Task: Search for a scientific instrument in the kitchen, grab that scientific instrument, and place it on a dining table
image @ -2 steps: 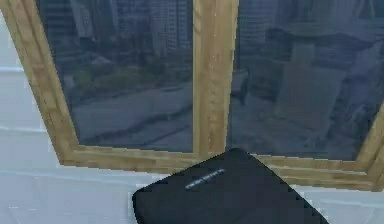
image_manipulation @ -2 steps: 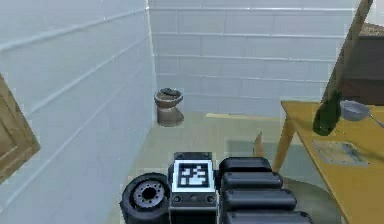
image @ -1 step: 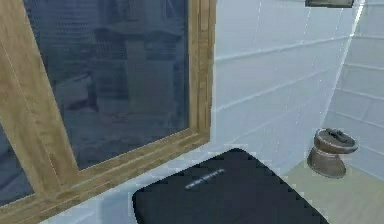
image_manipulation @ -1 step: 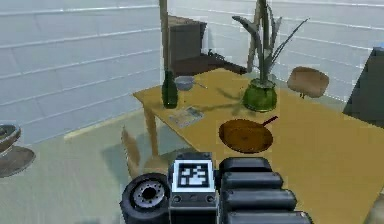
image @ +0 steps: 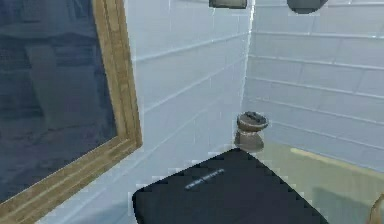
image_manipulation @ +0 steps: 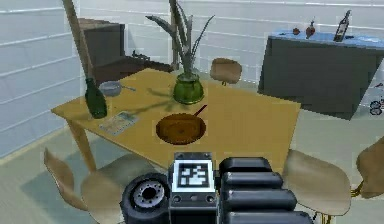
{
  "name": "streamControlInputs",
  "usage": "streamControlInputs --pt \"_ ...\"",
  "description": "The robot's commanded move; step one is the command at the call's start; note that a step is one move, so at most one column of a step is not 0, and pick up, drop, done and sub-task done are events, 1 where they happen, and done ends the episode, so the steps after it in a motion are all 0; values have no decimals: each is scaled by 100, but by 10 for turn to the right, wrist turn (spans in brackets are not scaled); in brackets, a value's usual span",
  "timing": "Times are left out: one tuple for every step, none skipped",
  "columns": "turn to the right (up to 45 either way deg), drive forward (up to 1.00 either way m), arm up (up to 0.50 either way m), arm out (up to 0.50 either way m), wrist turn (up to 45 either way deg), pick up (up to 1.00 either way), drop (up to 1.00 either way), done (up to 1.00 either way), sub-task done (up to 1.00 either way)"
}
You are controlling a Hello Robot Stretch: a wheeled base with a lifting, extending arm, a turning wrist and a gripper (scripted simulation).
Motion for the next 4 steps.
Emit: streamControlInputs --pt "-450 0 0 0 0 0 0 0 0" --pt "-180 0 0 0 0 0 0 0 0" --pt "450 0 0 0 0 0 0 0 0" --pt "150 0 0 0 0 0 0 0 0"
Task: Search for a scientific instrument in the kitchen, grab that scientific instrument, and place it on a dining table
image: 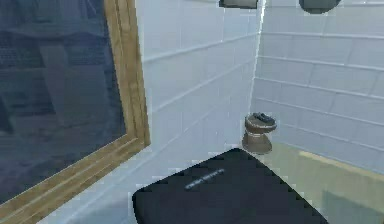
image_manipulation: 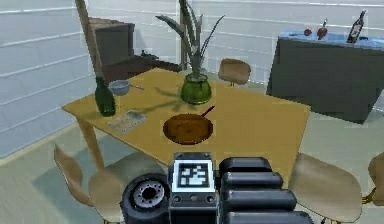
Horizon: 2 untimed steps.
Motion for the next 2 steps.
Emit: streamControlInputs --pt "-450 0 0 0 0 0 0 0 0" --pt "-60 0 0 0 0 0 0 0 0"
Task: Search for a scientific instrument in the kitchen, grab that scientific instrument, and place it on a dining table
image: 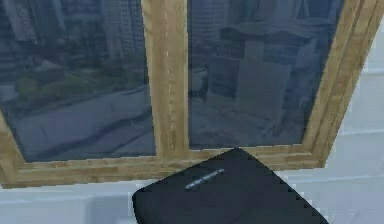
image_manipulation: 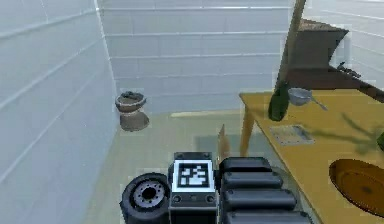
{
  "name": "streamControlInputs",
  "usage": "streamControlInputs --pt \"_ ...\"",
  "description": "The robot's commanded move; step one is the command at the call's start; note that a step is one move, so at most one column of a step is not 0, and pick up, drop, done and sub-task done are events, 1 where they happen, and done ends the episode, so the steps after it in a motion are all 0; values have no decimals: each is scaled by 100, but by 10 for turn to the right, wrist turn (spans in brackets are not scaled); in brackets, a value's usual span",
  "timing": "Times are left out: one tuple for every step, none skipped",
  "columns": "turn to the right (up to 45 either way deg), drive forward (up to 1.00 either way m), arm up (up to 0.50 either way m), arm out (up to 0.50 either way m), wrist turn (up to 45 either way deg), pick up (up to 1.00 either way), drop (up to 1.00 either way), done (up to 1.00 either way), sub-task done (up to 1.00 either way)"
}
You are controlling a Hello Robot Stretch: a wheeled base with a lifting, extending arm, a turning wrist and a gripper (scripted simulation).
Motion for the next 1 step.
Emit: streamControlInputs --pt "-450 0 0 0 0 0 0 0 0"
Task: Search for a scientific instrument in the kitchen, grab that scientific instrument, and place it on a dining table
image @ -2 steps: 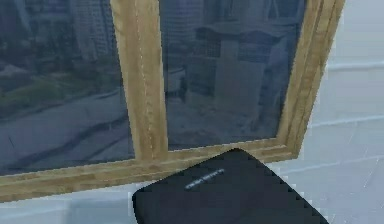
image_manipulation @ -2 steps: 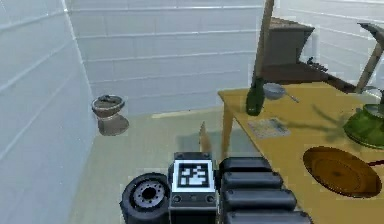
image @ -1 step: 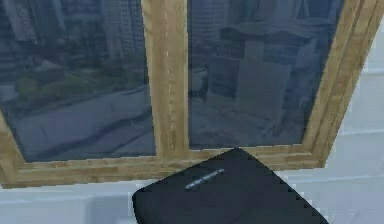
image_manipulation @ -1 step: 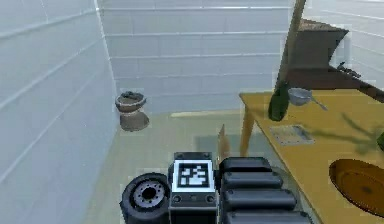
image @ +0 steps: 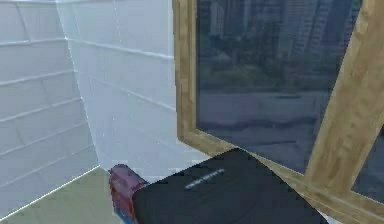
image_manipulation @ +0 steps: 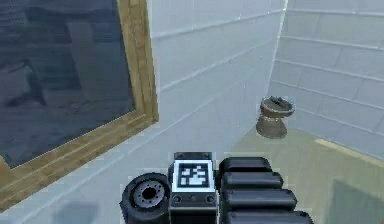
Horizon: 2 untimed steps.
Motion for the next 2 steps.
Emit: streamControlInputs --pt "-450 0 0 0 0 0 0 0 0" --pt "-450 0 0 0 0 0 0 0 0"
